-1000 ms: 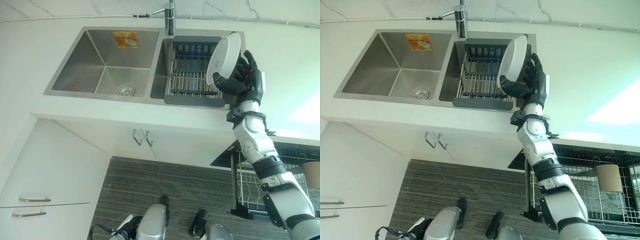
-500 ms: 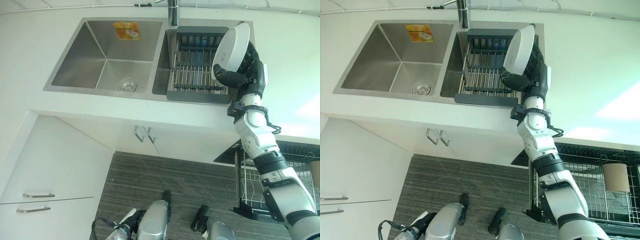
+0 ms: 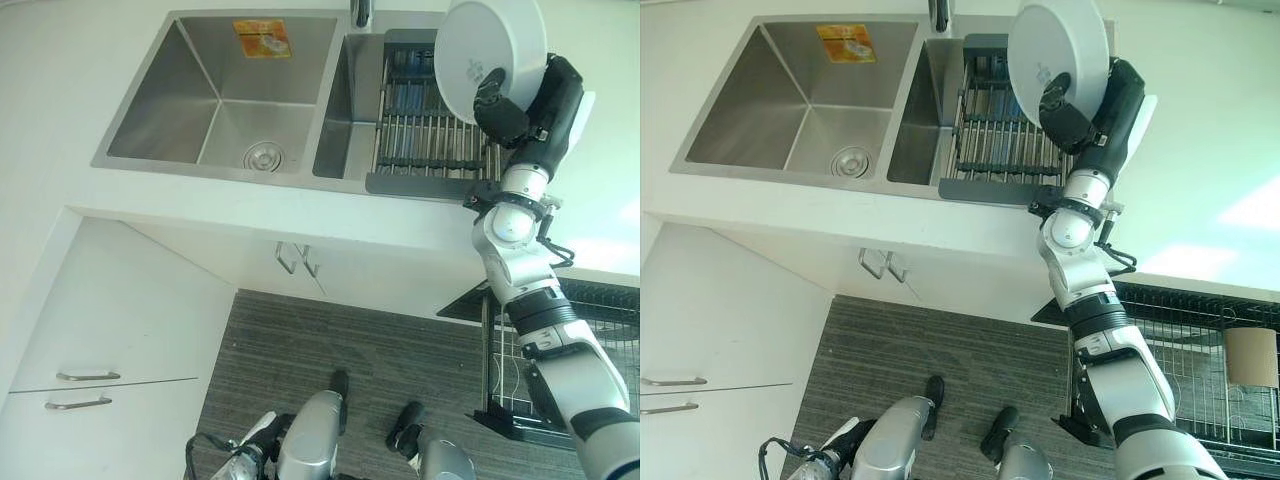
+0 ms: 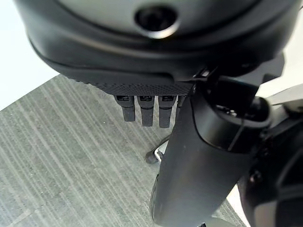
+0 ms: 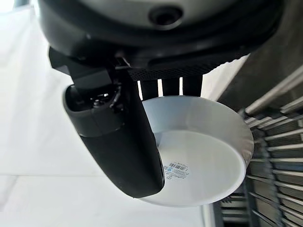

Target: Place the dishes in the dishwasher.

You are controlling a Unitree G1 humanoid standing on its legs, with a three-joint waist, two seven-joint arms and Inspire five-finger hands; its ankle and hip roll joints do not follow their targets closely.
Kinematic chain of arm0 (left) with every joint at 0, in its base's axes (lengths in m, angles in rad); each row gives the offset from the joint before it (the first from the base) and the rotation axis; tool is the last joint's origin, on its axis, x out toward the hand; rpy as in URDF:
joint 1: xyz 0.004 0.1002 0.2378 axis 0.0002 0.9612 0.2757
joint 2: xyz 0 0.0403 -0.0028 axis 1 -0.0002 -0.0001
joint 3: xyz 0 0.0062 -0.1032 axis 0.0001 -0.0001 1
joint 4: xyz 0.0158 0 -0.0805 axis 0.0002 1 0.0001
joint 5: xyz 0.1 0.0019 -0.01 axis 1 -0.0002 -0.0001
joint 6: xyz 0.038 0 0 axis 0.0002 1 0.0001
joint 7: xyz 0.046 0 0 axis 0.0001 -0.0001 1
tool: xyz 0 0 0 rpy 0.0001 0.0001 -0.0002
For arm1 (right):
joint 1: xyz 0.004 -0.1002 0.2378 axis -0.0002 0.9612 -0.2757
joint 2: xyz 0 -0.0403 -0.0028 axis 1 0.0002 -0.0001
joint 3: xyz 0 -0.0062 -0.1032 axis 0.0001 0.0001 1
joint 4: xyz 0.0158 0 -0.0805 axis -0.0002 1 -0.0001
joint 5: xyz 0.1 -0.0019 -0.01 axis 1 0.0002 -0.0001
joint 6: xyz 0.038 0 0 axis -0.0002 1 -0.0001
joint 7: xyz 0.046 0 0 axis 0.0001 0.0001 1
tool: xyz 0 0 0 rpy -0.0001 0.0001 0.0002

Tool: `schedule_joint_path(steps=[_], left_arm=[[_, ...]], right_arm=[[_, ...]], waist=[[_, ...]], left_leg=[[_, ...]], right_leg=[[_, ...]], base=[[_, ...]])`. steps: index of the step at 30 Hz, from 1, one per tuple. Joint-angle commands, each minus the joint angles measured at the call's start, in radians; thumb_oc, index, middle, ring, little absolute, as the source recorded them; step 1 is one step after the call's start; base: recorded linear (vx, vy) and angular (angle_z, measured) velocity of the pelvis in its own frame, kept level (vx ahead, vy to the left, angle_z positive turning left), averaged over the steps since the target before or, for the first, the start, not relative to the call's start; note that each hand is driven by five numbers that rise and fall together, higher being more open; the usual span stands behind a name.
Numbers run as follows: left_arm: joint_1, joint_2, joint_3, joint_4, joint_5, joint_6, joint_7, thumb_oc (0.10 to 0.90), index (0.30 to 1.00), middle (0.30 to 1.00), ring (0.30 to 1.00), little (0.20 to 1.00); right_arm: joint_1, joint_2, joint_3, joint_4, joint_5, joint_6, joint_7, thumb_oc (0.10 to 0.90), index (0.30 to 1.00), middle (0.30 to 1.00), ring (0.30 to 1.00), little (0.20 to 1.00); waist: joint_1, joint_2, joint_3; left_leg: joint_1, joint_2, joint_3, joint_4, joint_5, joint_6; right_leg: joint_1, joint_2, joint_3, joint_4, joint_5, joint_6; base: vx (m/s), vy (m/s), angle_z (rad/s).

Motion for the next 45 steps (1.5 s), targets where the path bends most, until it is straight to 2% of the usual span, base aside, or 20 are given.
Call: schedule_joint_path(steps=[1,8,14,17,20,23,26,31,33,36,40,45], left_arm=[[0.044,0.012,-0.049,0.006,0.045,-0.021,0.028,0.8,0.9,0.9,0.9,0.9],[0.063,0.0,-0.041,0.023,0.064,-0.03,0.054,0.8,0.9,0.9,0.9,0.9],[0.078,-0.023,-0.03,0.048,0.065,-0.032,0.07,0.8,0.9,0.9,0.9,0.9],[0.084,-0.032,-0.028,0.049,0.059,-0.026,0.072,0.8,0.9,0.9,0.9,0.9],[0.089,-0.045,-0.01,0.054,0.058,-0.022,0.075,0.8,0.9,0.9,0.9,0.9],[0.071,-0.059,0.021,0.051,0.032,-0.036,0.082,0.8,0.9,0.9,0.9,0.9],[0.044,-0.058,0.033,0.011,0.021,-0.027,0.079,0.8,0.9,0.9,0.9,0.9],[-0.016,-0.04,0.033,-0.062,0.041,0.015,0.08,0.8,0.9,0.9,0.9,0.9],[-0.047,-0.025,0.023,-0.106,0.068,0.039,0.114,0.8,0.9,0.9,0.9,0.9],[-0.062,-0.015,0.019,-0.143,0.08,0.048,0.139,0.8,0.9,0.9,0.9,0.9],[-0.082,0.005,0.014,-0.197,0.106,0.04,0.175,0.8,0.9,0.9,0.9,0.9],[-0.105,0.029,0.004,-0.255,0.102,0.042,0.184,0.8,0.9,0.9,0.9,0.9]], right_arm=[[-0.168,-0.08,-0.005,-0.114,-0.113,-0.203,-0.02,0.4,0.3,0.3,0.3,0.3],[-0.128,-0.046,0.026,-0.192,-0.161,-0.285,-0.012,0.4,0.3,0.3,0.3,0.3],[-0.053,0.008,0.045,-0.302,-0.159,-0.334,-0.018,0.4,0.3,0.3,0.3,0.3],[-0.011,0.035,0.04,-0.382,-0.15,-0.351,-0.021,0.4,0.3,0.3,0.3,0.3],[0.079,0.041,0.011,-0.494,-0.12,-0.356,-0.008,0.4,0.3,0.3,0.3,0.3],[0.153,0.026,-0.013,-0.572,-0.105,-0.327,0.011,0.4,0.3,0.3,0.3,0.3],[0.233,-0.001,-0.044,-0.639,-0.1,-0.296,0.04,0.4,0.3,0.3,0.3,0.3],[0.393,-0.057,-0.118,-0.713,-0.068,-0.294,0.106,0.4,0.3,0.3,0.3,0.3],[0.519,-0.094,-0.159,-0.728,-0.017,-0.3,0.184,0.4,0.3,0.3,0.3,0.3],[0.62,-0.115,-0.179,-0.726,0.001,-0.307,0.277,0.4,0.3,0.3,0.3,0.3],[0.681,-0.122,-0.177,-0.695,0.007,-0.313,0.357,0.4,0.3,0.3,0.3,0.3],[0.708,-0.132,-0.172,-0.655,-0.022,-0.313,0.379,0.4,0.3,0.3,0.3,0.3]], waist=[[-0.001,-0.014,-0.079],[-0.009,-0.029,-0.116],[-0.036,-0.053,-0.159],[-0.058,-0.066,-0.179],[-0.102,-0.091,-0.198],[-0.137,-0.104,-0.203],[-0.177,-0.108,-0.203],[-0.248,-0.113,-0.198],[-0.298,-0.112,-0.195],[-0.334,-0.104,-0.19],[-0.362,-0.095,-0.182],[-0.375,-0.087,-0.174]], left_leg=[[-0.018,0.017,-0.045,-0.01,-0.068,-0.026],[0.016,0.02,-0.022,-0.01,-0.086,-0.02],[0.065,0.033,0.024,-0.01,-0.112,-0.012],[0.09,0.039,0.049,-0.01,-0.128,-0.006],[0.119,0.055,0.1,-0.01,-0.148,-0.003],[0.14,0.068,0.14,-0.01,-0.153,0.0],[0.163,0.082,0.174,-0.01,-0.164,0.003],[0.182,0.093,0.207,-0.01,-0.173,0.006],[0.195,0.097,0.227,-0.01,-0.179,0.008],[0.198,0.095,0.241,-0.01,-0.183,0.011],[0.19,0.096,0.253,-0.01,-0.184,0.012],[0.178,0.099,0.262,-0.01,-0.179,0.009]], right_leg=[[0.051,-0.027,0.059,-0.023,-0.094,0.032],[0.064,-0.03,0.07,-0.023,-0.101,0.036],[0.076,-0.026,0.1,-0.023,-0.107,0.041],[0.076,-0.017,0.124,-0.023,-0.111,0.045],[0.068,-0.006,0.156,-0.023,-0.112,0.054],[0.065,-0.004,0.175,-0.023,-0.105,0.057],[0.073,0.002,0.193,-0.023,-0.104,0.059],[0.07,0.013,0.231,-0.023,-0.094,0.062],[0.063,0.018,0.266,-0.023,-0.087,0.067],[0.047,0.017,0.296,-0.023,-0.078,0.072],[0.025,0.016,0.315,-0.023,-0.068,0.077],[0.009,0.012,0.315,-0.023,-0.062,0.079]], base=[[-0.04,-0.027,-0.05],[-0.02,-0.037,-0.11],[-0.02,-0.05,-0.19],[-0.04,-0.065,-0.28],[-0.1,-0.096,-0.56],[-0.08,-0.066,-0.64],[-0.05,-0.032,-0.5],[-0.06,-0.035,-0.35],[-0.03,-0.027,-0.33],[-0.03,0.008,-0.35],[-0.04,0.007,-0.21],[-0.04,0.014,-0.02]])
